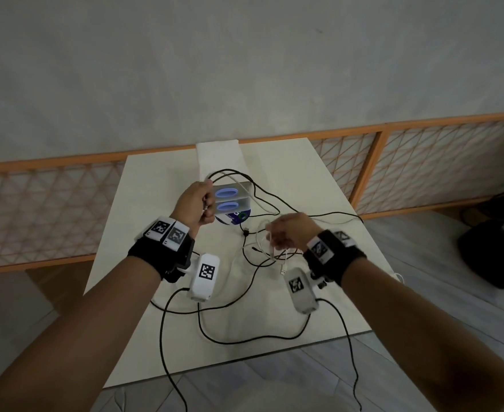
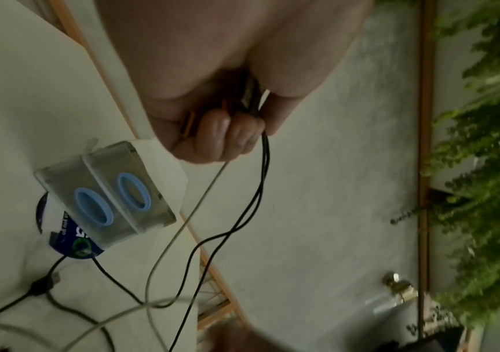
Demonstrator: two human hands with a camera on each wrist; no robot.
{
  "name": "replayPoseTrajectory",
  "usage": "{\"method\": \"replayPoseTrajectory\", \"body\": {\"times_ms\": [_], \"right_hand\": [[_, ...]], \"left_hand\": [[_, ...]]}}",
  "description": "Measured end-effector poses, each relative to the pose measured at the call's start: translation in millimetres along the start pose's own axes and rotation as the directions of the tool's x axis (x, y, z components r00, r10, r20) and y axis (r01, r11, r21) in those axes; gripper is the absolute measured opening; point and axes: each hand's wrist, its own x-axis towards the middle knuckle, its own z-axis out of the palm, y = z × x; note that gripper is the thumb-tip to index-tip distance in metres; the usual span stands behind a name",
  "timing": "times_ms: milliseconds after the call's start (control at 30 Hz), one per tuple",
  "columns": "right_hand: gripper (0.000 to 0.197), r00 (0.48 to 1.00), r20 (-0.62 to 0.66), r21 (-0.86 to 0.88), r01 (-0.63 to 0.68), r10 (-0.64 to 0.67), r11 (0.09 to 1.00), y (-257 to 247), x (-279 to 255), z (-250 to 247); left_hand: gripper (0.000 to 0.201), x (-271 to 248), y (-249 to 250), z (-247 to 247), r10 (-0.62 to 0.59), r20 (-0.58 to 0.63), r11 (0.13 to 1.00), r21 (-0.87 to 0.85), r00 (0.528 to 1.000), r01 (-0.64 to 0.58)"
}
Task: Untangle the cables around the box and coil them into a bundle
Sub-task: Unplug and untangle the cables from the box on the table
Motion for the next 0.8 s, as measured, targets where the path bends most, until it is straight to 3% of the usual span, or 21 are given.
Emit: {"method": "replayPoseTrajectory", "body": {"times_ms": [67, 133, 267, 433, 533, 633, 700, 800], "right_hand": [[0.01, 0.998, 0.059, 0.264, -0.045, 0.03, 0.964, -25.2, -10.3, 3.0], [0.013, 0.994, 0.111, 0.314, -0.044, 0.009, 0.948, -40.6, -14.6, 11.6], [0.027, 0.999, 0.044, 0.209, 0.017, -0.026, 0.978, -51.4, -8.1, 33.7], [0.025, 0.986, -0.057, -0.021, 0.157, -0.158, 0.987, -44.2, -5.6, 41.6], [0.028, 0.982, -0.05, -0.096, 0.177, -0.182, 0.979, -41.7, -3.1, 35.5], [0.041, 0.984, -0.161, 0.084, 0.09, -0.076, 0.992, -32.0, 5.0, 3.9], [0.031, 0.954, -0.301, 0.147, 0.044, 0.002, 0.988, -10.9, 15.3, -27.4], [0.022, 0.894, -0.441, -0.01, -0.09, 0.076, 0.996, 35.8, 34.1, -65.6]], "left_hand": [[0.029, -6.3, -5.2, 10.7, 0.064, 0.017, 0.989, 0.132, 0.998, -0.066], [0.025, -11.5, -10.8, 22.3, 0.076, 0.047, 0.97, 0.227, 0.996, -0.085], [0.028, -14.2, -18.6, 38.5, -0.015, 0.089, 0.974, 0.225, 0.996, -0.005], [0.044, -19.8, -17.1, 50.0, -0.124, 0.007, 0.992, -0.02, 0.992, 0.124], [0.048, -19.8, -17.8, 53.5, -0.111, -0.024, 0.993, 0.029, 0.994, 0.111], [0.037, -14.6, -15.8, 46.6, -0.076, -0.034, 0.997, 0.016, 0.997, 0.076], [0.035, -11.9, -12.3, 38.1, -0.054, -0.036, 0.998, -0.034, 0.998, 0.053], [0.033, -9.1, -11.2, 27.4, -0.026, -0.01, 0.999, -0.034, 1.0, 0.025]]}}
